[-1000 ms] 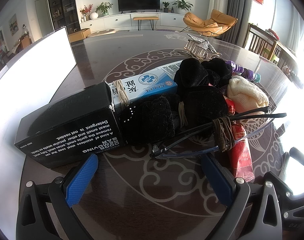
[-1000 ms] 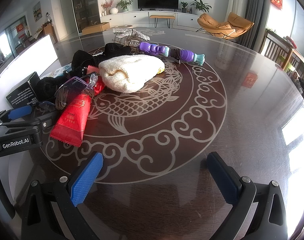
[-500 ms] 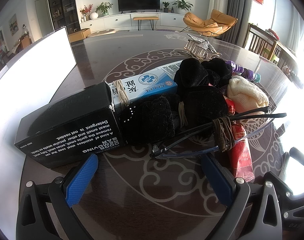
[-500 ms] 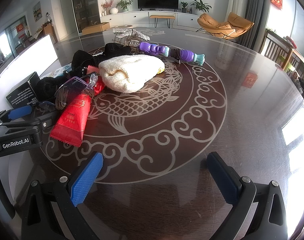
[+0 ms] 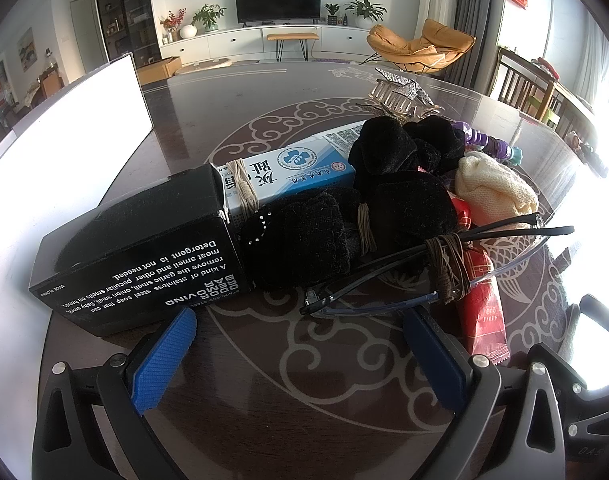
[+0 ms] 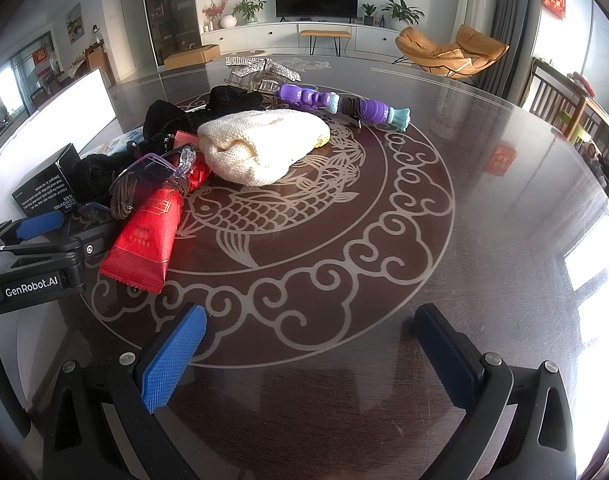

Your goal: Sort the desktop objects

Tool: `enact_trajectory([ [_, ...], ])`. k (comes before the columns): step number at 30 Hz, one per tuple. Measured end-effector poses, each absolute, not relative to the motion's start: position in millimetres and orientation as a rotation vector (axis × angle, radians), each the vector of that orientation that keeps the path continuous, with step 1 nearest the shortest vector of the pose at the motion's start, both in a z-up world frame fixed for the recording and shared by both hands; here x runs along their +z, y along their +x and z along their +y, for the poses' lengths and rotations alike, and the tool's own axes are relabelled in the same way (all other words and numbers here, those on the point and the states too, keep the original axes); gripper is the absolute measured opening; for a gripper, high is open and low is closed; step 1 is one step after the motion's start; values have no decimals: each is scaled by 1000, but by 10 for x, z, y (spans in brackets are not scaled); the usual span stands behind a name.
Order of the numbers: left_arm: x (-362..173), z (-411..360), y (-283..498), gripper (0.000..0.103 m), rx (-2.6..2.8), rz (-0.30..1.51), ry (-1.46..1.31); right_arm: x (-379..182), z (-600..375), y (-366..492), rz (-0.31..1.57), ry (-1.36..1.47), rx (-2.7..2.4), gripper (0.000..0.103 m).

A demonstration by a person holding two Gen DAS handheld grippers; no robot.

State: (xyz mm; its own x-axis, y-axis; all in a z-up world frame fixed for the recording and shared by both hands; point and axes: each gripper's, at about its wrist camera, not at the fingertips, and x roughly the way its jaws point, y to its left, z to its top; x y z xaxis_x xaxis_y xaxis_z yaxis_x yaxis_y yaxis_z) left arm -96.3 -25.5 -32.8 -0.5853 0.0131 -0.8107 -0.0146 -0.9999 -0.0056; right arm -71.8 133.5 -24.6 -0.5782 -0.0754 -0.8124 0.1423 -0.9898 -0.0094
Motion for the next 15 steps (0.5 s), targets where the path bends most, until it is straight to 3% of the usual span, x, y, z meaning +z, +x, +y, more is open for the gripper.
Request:
enact_trajectory([
  [15, -328, -252, -964, 103, 2783, 3, -1423, -245, 1340, -718, 111, 1377, -2684, 103],
])
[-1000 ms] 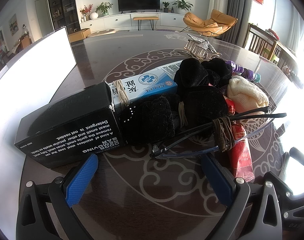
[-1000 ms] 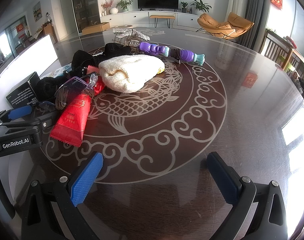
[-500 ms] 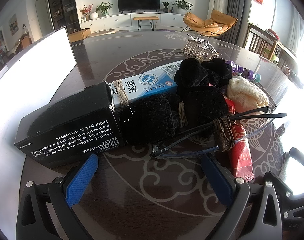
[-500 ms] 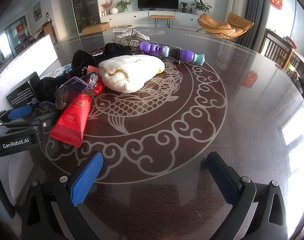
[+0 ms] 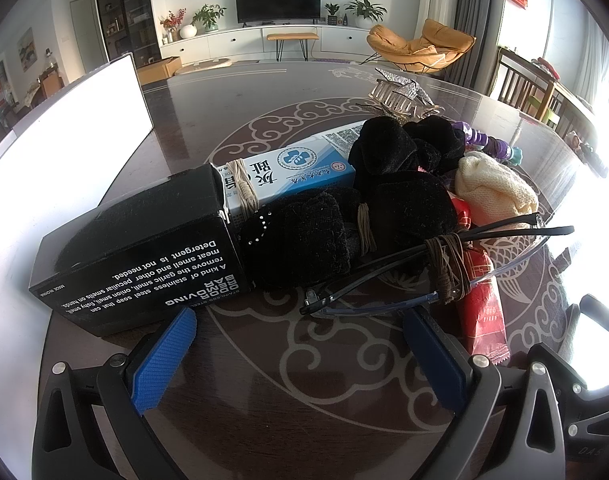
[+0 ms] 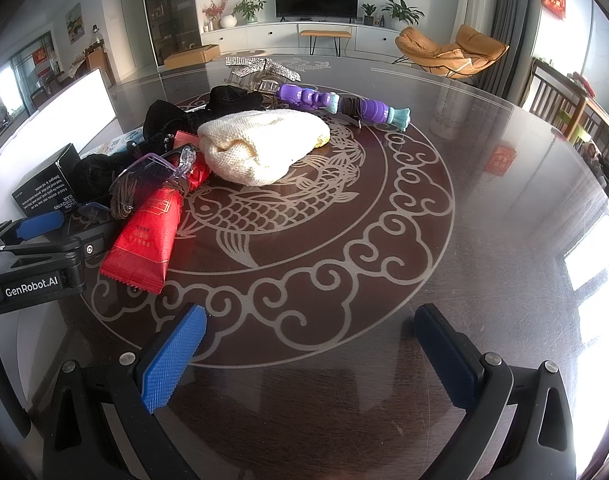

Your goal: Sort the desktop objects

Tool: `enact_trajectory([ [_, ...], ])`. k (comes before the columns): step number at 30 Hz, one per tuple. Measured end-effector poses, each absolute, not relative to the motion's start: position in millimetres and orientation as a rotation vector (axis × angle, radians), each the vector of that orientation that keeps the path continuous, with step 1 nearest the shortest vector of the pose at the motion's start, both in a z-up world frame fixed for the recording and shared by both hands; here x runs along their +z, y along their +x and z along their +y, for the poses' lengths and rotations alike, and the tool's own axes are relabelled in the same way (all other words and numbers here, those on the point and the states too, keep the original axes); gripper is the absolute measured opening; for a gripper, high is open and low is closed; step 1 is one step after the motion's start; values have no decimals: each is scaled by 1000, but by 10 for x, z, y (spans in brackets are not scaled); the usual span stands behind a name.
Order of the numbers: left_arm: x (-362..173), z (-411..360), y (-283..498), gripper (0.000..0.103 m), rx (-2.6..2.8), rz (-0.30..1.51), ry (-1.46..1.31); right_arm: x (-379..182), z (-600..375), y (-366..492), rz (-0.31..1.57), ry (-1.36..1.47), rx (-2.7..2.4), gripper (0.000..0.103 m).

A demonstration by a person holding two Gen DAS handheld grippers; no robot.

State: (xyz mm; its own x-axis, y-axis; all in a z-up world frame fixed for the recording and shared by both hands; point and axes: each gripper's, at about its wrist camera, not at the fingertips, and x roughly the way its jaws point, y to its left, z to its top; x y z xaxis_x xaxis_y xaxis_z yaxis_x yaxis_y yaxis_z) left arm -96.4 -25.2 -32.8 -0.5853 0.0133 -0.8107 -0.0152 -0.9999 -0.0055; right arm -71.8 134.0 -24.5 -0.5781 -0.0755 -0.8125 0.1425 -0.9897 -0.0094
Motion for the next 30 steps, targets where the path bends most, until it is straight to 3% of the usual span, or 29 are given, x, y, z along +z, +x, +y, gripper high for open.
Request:
enact_trajectory([
  [30, -329, -255, -964, 103, 2785, -5, -1423, -245, 1341, -718, 111, 1377, -2684, 103],
])
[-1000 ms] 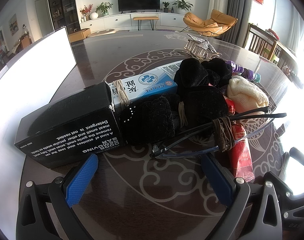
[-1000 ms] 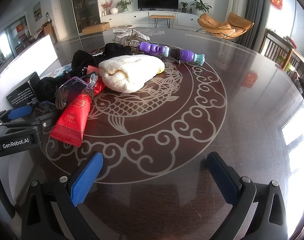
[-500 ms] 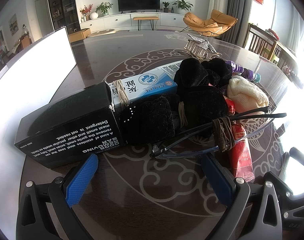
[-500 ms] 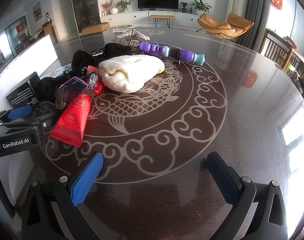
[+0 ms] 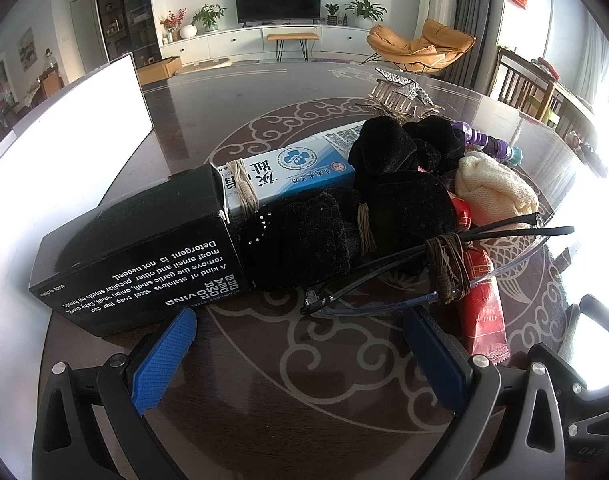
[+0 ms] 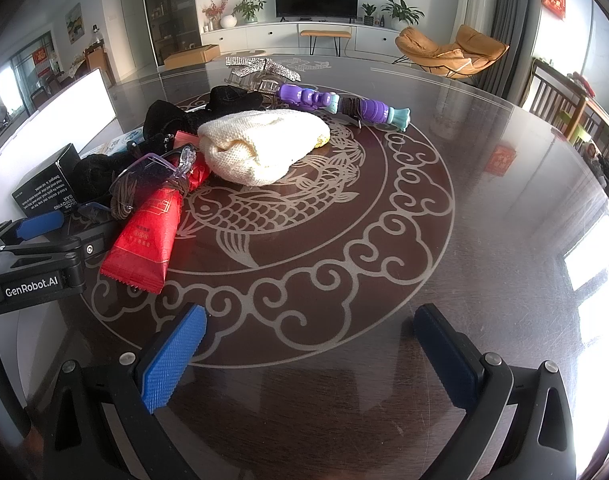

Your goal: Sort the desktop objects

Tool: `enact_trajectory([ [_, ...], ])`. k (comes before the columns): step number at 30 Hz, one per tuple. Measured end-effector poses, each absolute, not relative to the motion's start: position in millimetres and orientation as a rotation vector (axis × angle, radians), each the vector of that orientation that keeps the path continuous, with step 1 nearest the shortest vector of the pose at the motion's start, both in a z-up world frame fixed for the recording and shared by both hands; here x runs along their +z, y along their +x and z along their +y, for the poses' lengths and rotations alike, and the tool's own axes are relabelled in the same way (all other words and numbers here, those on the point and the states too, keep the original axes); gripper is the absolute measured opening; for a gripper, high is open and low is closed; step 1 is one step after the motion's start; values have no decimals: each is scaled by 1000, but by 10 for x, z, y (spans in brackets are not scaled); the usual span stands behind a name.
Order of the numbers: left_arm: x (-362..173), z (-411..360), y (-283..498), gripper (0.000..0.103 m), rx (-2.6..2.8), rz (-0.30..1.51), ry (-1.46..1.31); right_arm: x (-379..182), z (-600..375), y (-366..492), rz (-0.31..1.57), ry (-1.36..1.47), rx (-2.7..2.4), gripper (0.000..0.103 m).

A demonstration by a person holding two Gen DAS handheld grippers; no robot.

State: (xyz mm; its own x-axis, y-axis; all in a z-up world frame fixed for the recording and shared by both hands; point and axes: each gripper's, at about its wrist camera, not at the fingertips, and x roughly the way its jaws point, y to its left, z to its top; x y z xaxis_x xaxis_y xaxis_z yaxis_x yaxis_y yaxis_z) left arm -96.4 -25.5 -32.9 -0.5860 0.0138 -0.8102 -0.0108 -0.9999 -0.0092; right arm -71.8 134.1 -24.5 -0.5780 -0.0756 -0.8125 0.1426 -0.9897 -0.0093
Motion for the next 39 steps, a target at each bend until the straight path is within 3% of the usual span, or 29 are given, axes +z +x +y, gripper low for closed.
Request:
enact_trajectory([
  [11, -318, -235, -958, 103, 2800, -18, -1449, -246, 1337, -717, 111, 1377, -2684, 103],
  [18, -282, -335, -360, 103, 2638, 98, -1469, -244, 1337, -716, 111, 1377, -2684, 103],
  [22, 186, -452, -341, 103, 2786, 202, -1238, -244, 1344, -718, 111, 1376, -2684, 103],
  [27, 669, -637, -935, 103, 2839, 100, -1090, -247, 1336, -720, 111, 1377, -2684, 103],
  [31, 460, -736, -1461, 103, 2816, 30, -1230, -247, 1335, -720, 111, 1377, -2684, 103],
  [35, 143, -715, -1343, 103, 2691, -48, -1295, -248, 1335, -720, 111, 1376, -2684, 103],
  [39, 57, -479, -842, 103, 2660, 168, -1225, -246, 1343, -721, 111, 1376, -2684, 103],
])
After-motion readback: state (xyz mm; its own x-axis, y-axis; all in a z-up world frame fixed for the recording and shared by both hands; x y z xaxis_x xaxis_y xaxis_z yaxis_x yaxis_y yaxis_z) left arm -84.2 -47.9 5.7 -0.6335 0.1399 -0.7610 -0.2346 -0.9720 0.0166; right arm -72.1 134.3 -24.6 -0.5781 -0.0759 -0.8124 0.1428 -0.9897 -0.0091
